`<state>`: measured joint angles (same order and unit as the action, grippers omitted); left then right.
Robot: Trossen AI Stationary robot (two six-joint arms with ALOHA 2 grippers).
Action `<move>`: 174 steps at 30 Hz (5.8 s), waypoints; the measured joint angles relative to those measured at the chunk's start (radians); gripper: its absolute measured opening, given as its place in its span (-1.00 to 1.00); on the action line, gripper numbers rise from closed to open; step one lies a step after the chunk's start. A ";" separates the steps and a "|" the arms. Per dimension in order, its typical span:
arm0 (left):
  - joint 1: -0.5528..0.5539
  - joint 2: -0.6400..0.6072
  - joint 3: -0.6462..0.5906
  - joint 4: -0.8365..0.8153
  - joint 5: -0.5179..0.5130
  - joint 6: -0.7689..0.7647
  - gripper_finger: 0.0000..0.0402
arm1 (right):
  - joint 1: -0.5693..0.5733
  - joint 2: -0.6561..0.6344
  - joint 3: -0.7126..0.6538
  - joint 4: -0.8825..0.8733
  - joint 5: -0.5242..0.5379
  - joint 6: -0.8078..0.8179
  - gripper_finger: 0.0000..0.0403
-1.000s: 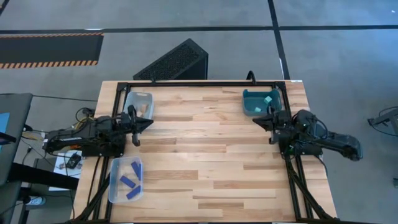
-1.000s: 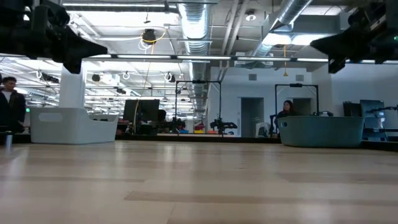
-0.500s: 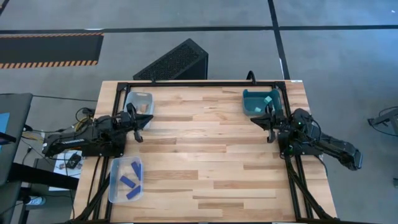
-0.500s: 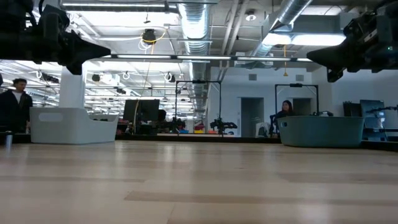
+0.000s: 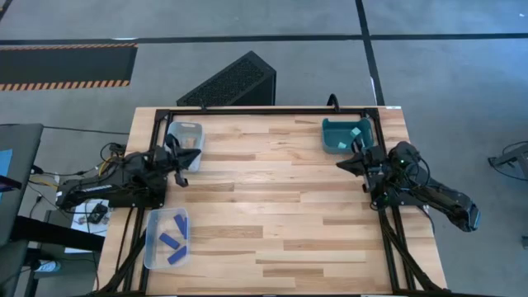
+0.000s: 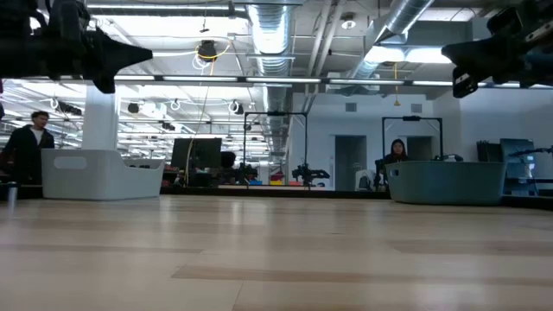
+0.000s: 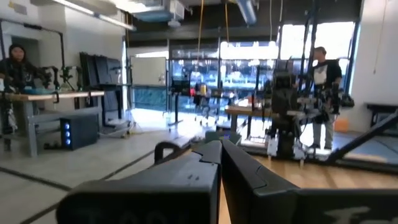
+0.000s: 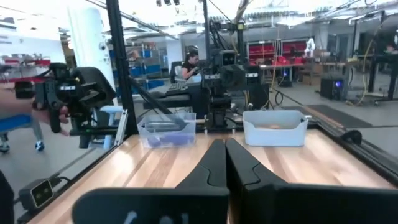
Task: Sort & place blocks by color
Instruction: Return to Home Position
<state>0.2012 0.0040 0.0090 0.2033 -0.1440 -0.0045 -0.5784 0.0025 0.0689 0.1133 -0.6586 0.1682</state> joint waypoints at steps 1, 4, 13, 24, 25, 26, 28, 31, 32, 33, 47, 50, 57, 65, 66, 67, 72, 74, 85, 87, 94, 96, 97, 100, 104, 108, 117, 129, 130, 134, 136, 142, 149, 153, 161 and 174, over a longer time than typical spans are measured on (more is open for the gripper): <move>0.000 0.000 0.000 0.015 0.001 -0.004 -1.00 | 0.000 0.000 0.001 0.000 -0.003 -0.007 -0.99; 0.000 0.000 -0.001 0.049 0.002 -0.015 -1.00 | 0.000 0.000 0.001 -0.010 -0.029 -0.009 -0.99; 0.000 0.000 -0.002 0.050 0.028 -0.033 -1.00 | 0.054 0.000 -0.060 0.138 0.010 0.020 -0.99; -0.001 0.000 -0.002 -0.063 0.044 -0.050 -1.00 | 0.307 0.000 -0.061 0.014 0.214 -0.095 -0.99; -0.002 0.000 -0.002 -0.069 0.062 -0.060 -1.00 | 0.323 0.000 -0.061 -0.008 0.244 -0.104 -0.99; -0.005 0.000 -0.002 -0.067 0.084 -0.063 -1.00 | 0.337 0.000 -0.061 -0.022 0.273 -0.109 -0.99; -0.010 0.000 -0.002 -0.060 0.150 -0.057 -1.00 | 0.357 0.000 -0.061 -0.033 0.315 -0.121 -0.99; -0.022 0.000 -0.002 -0.059 0.228 -0.040 -1.00 | 0.362 0.000 -0.062 -0.036 0.330 -0.175 -0.99; -0.024 0.000 -0.002 -0.073 0.230 -0.040 -1.00 | 0.357 0.000 -0.062 -0.036 0.330 -0.183 -0.98; -0.026 0.000 -0.002 -0.090 0.232 -0.040 -1.00 | 0.353 0.000 -0.062 -0.036 0.332 -0.184 -0.98; -0.027 0.008 -0.002 -0.170 0.171 0.034 -1.00 | 0.357 0.042 -0.063 -0.048 0.325 -0.131 -0.94; -0.027 0.025 -0.002 -0.174 0.144 -0.007 -1.00 | 0.357 0.086 -0.063 -0.049 0.325 -0.131 -0.94; -0.027 0.042 -0.002 -0.174 0.130 -0.047 -1.00 | 0.357 0.171 -0.063 -0.050 0.325 -0.132 -0.91; -0.027 0.042 -0.002 -0.174 0.130 -0.054 -1.00 | 0.357 0.201 -0.064 -0.050 0.324 -0.133 -0.88; -0.027 0.042 -0.002 -0.174 0.130 -0.055 -1.00 | 0.357 0.200 -0.064 -0.050 0.324 -0.134 -0.89; -0.027 0.042 -0.002 -0.174 0.130 -0.055 -1.00 | 0.357 0.201 -0.064 -0.050 0.325 -0.135 -0.89; -0.027 0.042 -0.002 -0.174 0.130 -0.056 -1.00 | 0.357 0.201 -0.064 -0.050 0.324 -0.135 -0.90; -0.027 0.042 -0.002 -0.174 0.130 -0.056 -1.00 | 0.357 0.201 -0.064 -0.050 0.324 -0.135 -0.89; -0.027 0.042 -0.002 -0.174 0.130 -0.056 -1.00 | 0.357 0.201 -0.064 -0.050 0.324 -0.134 -0.89; -0.027 0.042 -0.002 -0.174 0.130 -0.056 -1.00 | 0.357 0.201 -0.064 -0.049 0.324 -0.134 -0.89; -0.027 0.042 -0.002 -0.174 0.130 -0.056 -1.00 | 0.357 0.201 -0.064 -0.049 0.324 -0.134 -0.89; -0.027 0.042 -0.002 -0.174 0.130 -0.056 -1.00 | 0.356 0.201 -0.064 -0.049 0.324 -0.134 -0.89; -0.027 0.042 -0.002 -0.174 0.130 -0.056 -1.00 | 0.357 0.201 -0.064 -0.049 0.323 -0.134 -0.89; -0.027 0.042 -0.002 -0.174 0.130 -0.056 -1.00 | 0.357 0.201 -0.064 -0.049 0.323 -0.134 -0.89; -0.027 0.042 -0.002 -0.174 0.130 -0.056 -1.00 | 0.357 0.201 -0.064 -0.049 0.323 -0.134 -0.89; -0.027 0.042 -0.002 -0.174 0.130 -0.056 -1.00 | 0.357 0.201 -0.064 -0.049 0.323 -0.134 -0.89; -0.027 0.042 -0.002 -0.174 0.130 -0.056 -1.00 | 0.357 0.201 -0.064 -0.049 0.323 -0.133 -0.89; -0.027 0.042 -0.003 -0.174 0.130 -0.056 -1.00 | 0.356 0.201 -0.064 -0.049 0.323 -0.133 -0.89; -0.027 0.042 -0.002 -0.174 0.130 -0.056 -1.00 | 0.356 0.201 -0.064 -0.049 0.323 -0.134 -0.89; -0.027 0.042 -0.002 -0.174 0.130 -0.056 -1.00 | 0.357 0.201 -0.064 -0.049 0.323 -0.133 -0.89; -0.027 0.042 -0.002 -0.174 0.130 -0.056 -1.00 | 0.356 0.201 -0.064 -0.049 0.323 -0.134 -0.89; -0.027 0.042 -0.002 -0.174 0.130 -0.056 -1.00 | 0.356 0.201 -0.064 -0.049 0.323 -0.134 -0.89; -0.027 0.042 -0.003 -0.174 0.130 -0.056 -1.00 | 0.357 0.201 -0.064 -0.049 0.323 -0.133 -0.89; -0.027 0.042 -0.002 -0.174 0.130 -0.056 -1.00 | 0.356 0.201 -0.064 -0.049 0.323 -0.134 -0.89; -0.027 0.042 -0.002 -0.174 0.130 -0.056 -1.00 | 0.356 0.201 -0.064 -0.049 0.323 -0.134 -0.89; -0.027 0.042 -0.002 -0.174 0.130 -0.056 -1.00 | 0.356 0.201 -0.064 -0.049 0.323 -0.134 -0.89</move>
<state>0.1745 0.0456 0.0065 0.0290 -0.0139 -0.0605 -0.2222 0.2031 0.0048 0.0639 -0.3351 0.0345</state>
